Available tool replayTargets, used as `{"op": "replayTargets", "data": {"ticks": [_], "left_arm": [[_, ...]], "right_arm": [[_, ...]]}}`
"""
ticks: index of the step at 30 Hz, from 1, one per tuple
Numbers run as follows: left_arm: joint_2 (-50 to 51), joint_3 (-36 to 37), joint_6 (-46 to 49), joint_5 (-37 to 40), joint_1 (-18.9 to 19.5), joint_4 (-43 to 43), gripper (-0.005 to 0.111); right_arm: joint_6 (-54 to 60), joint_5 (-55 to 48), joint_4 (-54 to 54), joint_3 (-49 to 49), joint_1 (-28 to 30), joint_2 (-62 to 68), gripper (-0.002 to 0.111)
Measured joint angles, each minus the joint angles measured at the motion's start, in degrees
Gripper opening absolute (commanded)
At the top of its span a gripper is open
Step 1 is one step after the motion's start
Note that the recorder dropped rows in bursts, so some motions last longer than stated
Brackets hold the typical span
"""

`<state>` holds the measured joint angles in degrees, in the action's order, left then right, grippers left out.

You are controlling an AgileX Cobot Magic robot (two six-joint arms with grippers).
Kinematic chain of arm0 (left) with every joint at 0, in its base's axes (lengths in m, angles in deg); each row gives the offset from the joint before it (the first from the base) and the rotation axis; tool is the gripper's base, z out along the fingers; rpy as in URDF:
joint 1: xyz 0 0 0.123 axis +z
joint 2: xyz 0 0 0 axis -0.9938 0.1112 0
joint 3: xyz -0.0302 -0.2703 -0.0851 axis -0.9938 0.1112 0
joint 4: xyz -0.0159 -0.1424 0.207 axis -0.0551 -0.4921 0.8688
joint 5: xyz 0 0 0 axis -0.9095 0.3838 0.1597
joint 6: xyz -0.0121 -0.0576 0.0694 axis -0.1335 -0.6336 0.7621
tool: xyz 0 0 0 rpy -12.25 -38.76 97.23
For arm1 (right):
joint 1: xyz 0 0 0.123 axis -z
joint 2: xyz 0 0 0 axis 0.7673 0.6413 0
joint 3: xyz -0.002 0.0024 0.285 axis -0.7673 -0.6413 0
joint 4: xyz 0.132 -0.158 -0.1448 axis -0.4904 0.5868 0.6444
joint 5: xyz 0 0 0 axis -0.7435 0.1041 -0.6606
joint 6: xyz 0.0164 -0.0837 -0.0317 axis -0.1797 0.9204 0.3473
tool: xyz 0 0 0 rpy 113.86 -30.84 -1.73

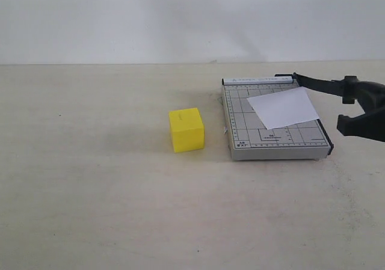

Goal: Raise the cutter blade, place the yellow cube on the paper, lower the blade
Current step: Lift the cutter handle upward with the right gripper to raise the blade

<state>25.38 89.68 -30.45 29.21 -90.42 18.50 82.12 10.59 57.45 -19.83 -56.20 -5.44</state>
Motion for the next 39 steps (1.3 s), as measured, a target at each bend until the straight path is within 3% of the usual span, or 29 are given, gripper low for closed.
{"op": "replayTargets", "data": {"ticks": [39], "left_arm": [[0.0,0.0,0.0,0.1,0.0,0.0,0.004]], "right_arm": [[0.1,-8.2,-0.6,5.8,0.0,-2.6,0.001]]}}
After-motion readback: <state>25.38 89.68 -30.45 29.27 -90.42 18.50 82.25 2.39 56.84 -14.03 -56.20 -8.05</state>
